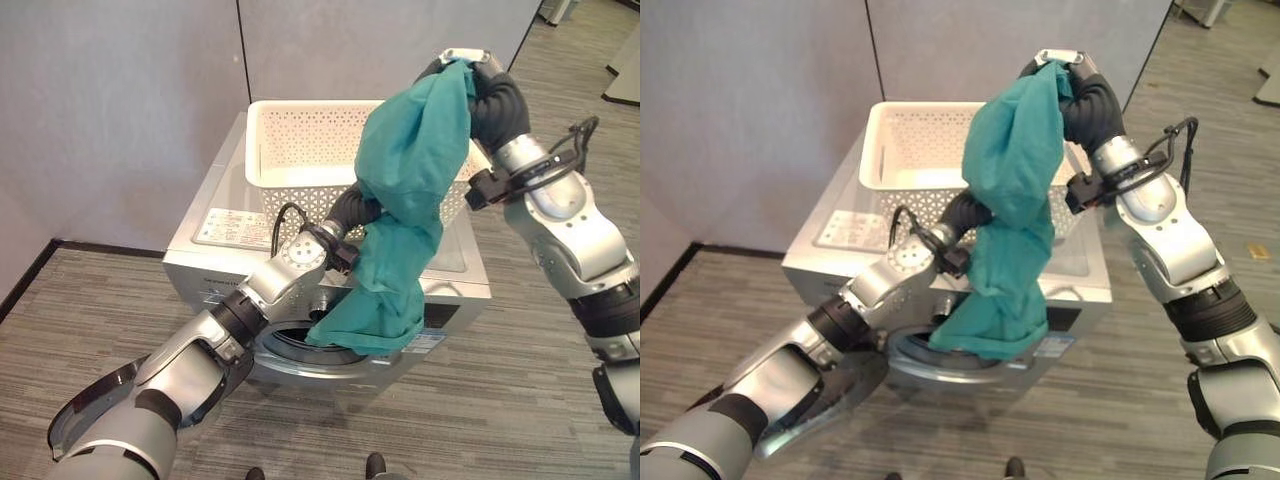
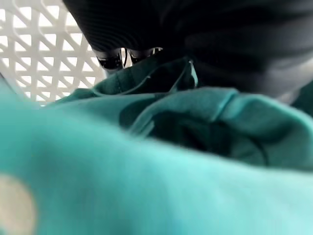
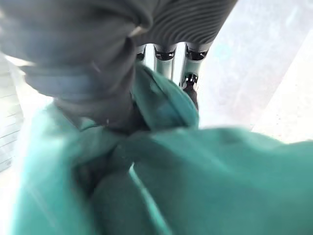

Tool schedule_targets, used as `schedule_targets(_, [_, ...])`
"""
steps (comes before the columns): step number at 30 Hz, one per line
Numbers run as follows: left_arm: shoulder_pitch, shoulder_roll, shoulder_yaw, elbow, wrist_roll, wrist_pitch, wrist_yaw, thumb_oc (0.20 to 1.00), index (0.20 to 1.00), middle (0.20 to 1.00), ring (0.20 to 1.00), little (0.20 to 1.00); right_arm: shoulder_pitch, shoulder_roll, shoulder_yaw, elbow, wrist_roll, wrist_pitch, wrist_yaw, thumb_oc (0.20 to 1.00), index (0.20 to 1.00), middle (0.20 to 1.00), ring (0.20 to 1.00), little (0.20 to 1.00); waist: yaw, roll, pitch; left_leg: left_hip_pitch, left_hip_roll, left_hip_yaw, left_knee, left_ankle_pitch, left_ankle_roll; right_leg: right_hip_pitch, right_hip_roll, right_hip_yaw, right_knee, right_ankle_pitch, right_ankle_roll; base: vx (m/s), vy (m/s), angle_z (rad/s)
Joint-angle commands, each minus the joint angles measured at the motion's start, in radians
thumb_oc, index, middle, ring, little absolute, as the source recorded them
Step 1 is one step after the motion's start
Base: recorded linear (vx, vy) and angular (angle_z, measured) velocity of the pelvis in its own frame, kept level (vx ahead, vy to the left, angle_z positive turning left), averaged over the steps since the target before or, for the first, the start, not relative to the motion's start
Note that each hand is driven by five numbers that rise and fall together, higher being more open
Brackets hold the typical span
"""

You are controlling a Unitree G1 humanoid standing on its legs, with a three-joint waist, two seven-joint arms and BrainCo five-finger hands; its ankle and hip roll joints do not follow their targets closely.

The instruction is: Grab the laundry basket,head to the washer,open it,put in the laundry and shut it.

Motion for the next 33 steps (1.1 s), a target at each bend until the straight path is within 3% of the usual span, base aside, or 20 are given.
schedule_targets(1, [-0.089,0.021,0.103,-0.022,0.038,-0.11,0.04,0.2,0.2,0.2,0.2,0.2,0.005,-0.04,-0.082,-0.032,0.002,-0.076,-0.017,1.0,1.0,1.0,1.0,1.0,0.017,-0.029,-0.007,0.014,0.01,0.015,0.004,-0.087,0.045,-0.006,-0.009,0.012,0.171,-0.104,0.001,0.0,0.0,0.0])
schedule_targets(8, [-0.017,0.059,0.151,-0.074,0.067,-0.122,0.048,0.2,0.2,0.2,0.2,0.2,0.144,-0.034,-0.242,-0.027,0.041,-0.113,-0.039,1.0,1.0,1.0,1.0,1.0,-0.003,-0.02,-0.008,0.022,0.012,0.032,0.004,-0.093,0.045,-0.012,-0.005,0.032,0.17,-0.104,0.003,0.01,-0.007,-0.08])
schedule_targets(16, [0.021,0.067,0.183,-0.09,0.099,-0.127,0.096,0.2,0.2,0.2,0.2,0.2,0.28,-0.018,-0.395,-0.004,-0.005,-0.127,-0.133,1.0,1.0,1.0,1.0,1.0,-0.028,-0.007,-0.008,0.027,0.014,0.045,0.004,-0.097,0.044,-0.016,-0.001,0.054,0.17,-0.11,0.001,0.0,-0.015,-0.09])
schedule_targets(17, [0.011,0.103,0.19,-0.154,0.242,-0.138,0.117,0.2,0.2,0.2,0.2,0.2,0.335,-0.008,-0.448,0.003,-0.019,-0.134,-0.151,1.0,1.0,1.0,1.0,1.0,-0.034,-0.001,-0.005,0.026,0.016,0.047,0.004,-0.098,0.044,-0.018,0.0,0.056,0.168,-0.113,0.001,-0.01,-0.027,-0.05])
schedule_targets(18, [0.013,0.102,0.188,-0.157,0.244,-0.136,0.118,0.2,0.2,0.2,0.2,0.2,0.34,-0.007,-0.452,0.001,-0.02,-0.134,-0.151,1.0,1.0,1.0,1.0,1.0,-0.032,-0.002,-0.006,0.027,0.016,0.048,0.004,-0.098,0.044,-0.017,0.0,0.057,0.168,-0.113,0.001,-0.01,-0.055,-0.02])
schedule_targets(20, [0.044,0.178,0.221,-0.293,0.386,-0.142,0.118,0.2,0.2,0.2,0.2,0.2,0.416,-0.011,-0.532,0.004,-0.018,-0.141,-0.172,1.0,1.0,1.0,1.0,1.0,-0.031,0.003,-0.006,0.026,0.017,0.055,0.004,-0.101,0.042,-0.018,0.002,0.063,0.16,-0.116,0.001,-0.01,-0.039,-0.02])
schedule_targets(23, [0.109,0.238,0.287,-0.396,0.403,-0.157,0.114,0.2,0.2,0.2,0.2,0.2,0.466,-0.022,-0.583,0.017,-0.012,-0.148,-0.179,1.0,1.0,1.0,1.0,1.0,-0.02,0.005,-0.006,0.027,0.017,0.056,0.004,-0.103,0.041,-0.017,0.005,0.067,0.152,-0.119,-0.001,0.0,-0.023,-0.1])
schedule_targets(26, [0.257,0.315,0.447,-0.57,0.453,-0.186,0.116,0.2,0.2,0.2,0.2,0.2,0.578,-0.017,-0.68,0.055,-0.01,-0.146,-0.173,1.0,1.0,1.0,1.0,1.0,0.011,-0.004,-0.006,0.024,0.016,0.043,0.004,-0.103,0.039,-0.01,0.009,0.062,0.145,-0.123,-0.006,0.0,-0.043,-0.11])
schedule_targets(33, [0.488,0.365,0.671,-0.733,0.515,-0.207,0.123,0.2,0.2,0.2,0.2,0.2,0.69,0.025,-0.781,0.134,0.019,-0.144,-0.161,1.0,1.0,1.0,1.0,1.0,0.056,-0.023,-0.012,0.02,0.011,0.014,0.004,-0.101,0.037,0.014,0.012,0.029,0.134,-0.126,-0.012,0.01,-0.049,0.04])
